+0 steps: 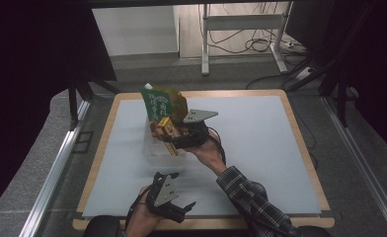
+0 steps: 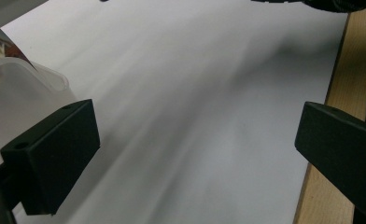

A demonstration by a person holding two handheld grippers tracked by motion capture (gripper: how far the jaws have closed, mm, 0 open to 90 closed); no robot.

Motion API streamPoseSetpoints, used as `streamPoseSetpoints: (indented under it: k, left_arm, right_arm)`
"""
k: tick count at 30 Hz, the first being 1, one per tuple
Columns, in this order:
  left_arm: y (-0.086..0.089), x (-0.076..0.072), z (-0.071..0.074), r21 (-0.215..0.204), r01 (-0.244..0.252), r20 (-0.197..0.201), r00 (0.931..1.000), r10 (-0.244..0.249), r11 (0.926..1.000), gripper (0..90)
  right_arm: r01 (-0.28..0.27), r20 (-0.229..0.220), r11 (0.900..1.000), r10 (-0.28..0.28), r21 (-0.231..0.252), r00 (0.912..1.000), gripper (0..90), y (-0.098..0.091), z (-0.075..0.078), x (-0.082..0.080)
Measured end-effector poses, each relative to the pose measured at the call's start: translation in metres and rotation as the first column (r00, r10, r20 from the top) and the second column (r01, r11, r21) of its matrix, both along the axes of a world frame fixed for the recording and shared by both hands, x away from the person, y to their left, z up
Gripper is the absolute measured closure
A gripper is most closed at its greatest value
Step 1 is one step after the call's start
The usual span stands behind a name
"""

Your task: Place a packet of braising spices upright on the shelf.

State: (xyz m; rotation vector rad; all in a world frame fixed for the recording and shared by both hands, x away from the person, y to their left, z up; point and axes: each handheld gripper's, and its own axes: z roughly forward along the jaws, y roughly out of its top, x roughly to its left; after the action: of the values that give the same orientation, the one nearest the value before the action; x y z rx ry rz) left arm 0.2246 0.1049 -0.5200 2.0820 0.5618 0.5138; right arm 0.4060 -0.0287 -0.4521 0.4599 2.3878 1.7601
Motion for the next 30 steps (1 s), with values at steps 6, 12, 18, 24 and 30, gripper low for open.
streamPoseSetpoints:
  k: [6,12,18,24,30]
  left_arm:
    - [0.001,0.000,0.000,0.000,0.002,0.002,1.0000,-0.002,1.0000,0.0]
    - [0.000,0.000,0.000,0.002,0.004,0.003,1.0000,-0.004,1.0000,0.0]
    - [0.000,0.000,0.000,0.002,0.006,0.001,1.0000,-0.006,1.0000,0.0]
    - [0.000,0.000,0.000,0.004,0.009,-0.001,1.0000,-0.009,1.0000,0.0]
    - [0.000,0.000,0.000,0.007,0.011,-0.001,0.9999,-0.011,0.9999,0.0]
  right_arm:
    - [-0.015,-0.006,0.9999,0.015,0.004,0.9999,32.0,0.010,-0.002,-0.001]
    - [-0.029,-0.005,0.9995,0.029,0.009,0.9996,32.0,0.019,-0.004,-0.004]
    - [-0.029,-0.015,0.9995,0.030,0.015,0.9995,32.1,0.022,-0.009,-0.003]
    - [-0.024,-0.036,0.9994,0.025,0.024,0.9990,32.1,0.018,-0.019,-0.001]
    - [-0.018,-0.039,0.9996,0.019,0.023,0.9990,32.1,0.015,-0.026,-0.001]
